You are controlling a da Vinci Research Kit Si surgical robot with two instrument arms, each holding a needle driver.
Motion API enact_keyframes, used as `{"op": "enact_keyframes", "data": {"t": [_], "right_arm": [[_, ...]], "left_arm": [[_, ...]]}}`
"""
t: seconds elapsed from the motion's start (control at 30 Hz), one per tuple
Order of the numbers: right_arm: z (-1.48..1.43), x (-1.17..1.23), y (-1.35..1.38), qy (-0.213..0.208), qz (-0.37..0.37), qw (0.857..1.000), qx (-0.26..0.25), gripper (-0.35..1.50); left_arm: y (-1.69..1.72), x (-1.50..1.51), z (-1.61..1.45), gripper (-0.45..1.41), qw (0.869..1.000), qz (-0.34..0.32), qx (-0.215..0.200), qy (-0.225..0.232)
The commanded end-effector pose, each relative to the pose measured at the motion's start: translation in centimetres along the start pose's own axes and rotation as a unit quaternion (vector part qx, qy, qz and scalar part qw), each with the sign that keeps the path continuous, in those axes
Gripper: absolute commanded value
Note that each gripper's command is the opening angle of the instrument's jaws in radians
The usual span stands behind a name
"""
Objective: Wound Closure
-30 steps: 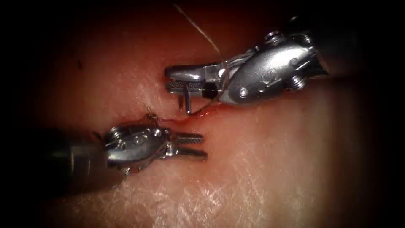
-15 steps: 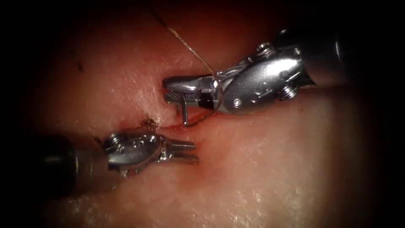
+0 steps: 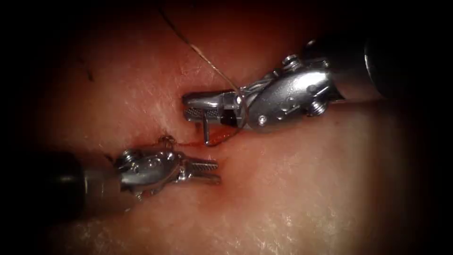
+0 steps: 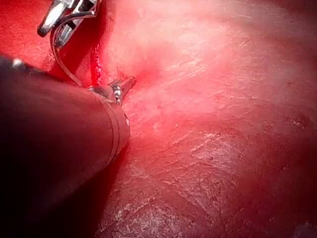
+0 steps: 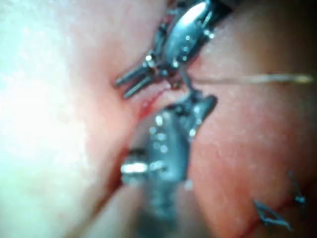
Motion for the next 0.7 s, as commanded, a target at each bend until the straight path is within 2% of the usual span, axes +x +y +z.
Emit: {"op": "enact_keyframes", "data": {"t": [0.03, 0.23, 0.7], "right_arm": [[0.07, -0.06, -0.08, 0.0, 0.005, 1.0, 0.0, -0.35], [0.07, -0.06, -0.09, 0.0, 0.016, 1.0, 0.0, -0.35], [0.08, -0.18, -0.27, 0.005, 0.097, 0.995, 0.025, -0.35]], "left_arm": [[0.0, -0.03, 0.08, 0.14, 1.0, 0.0, -0.001, 0.0], [0.0, -0.03, 0.08, 0.14, 1.0, 0.0, -0.001, -0.001], [-0.01, -0.02, 0.06, 0.1, 1.0, 0.0, -0.002, -0.003]]}}
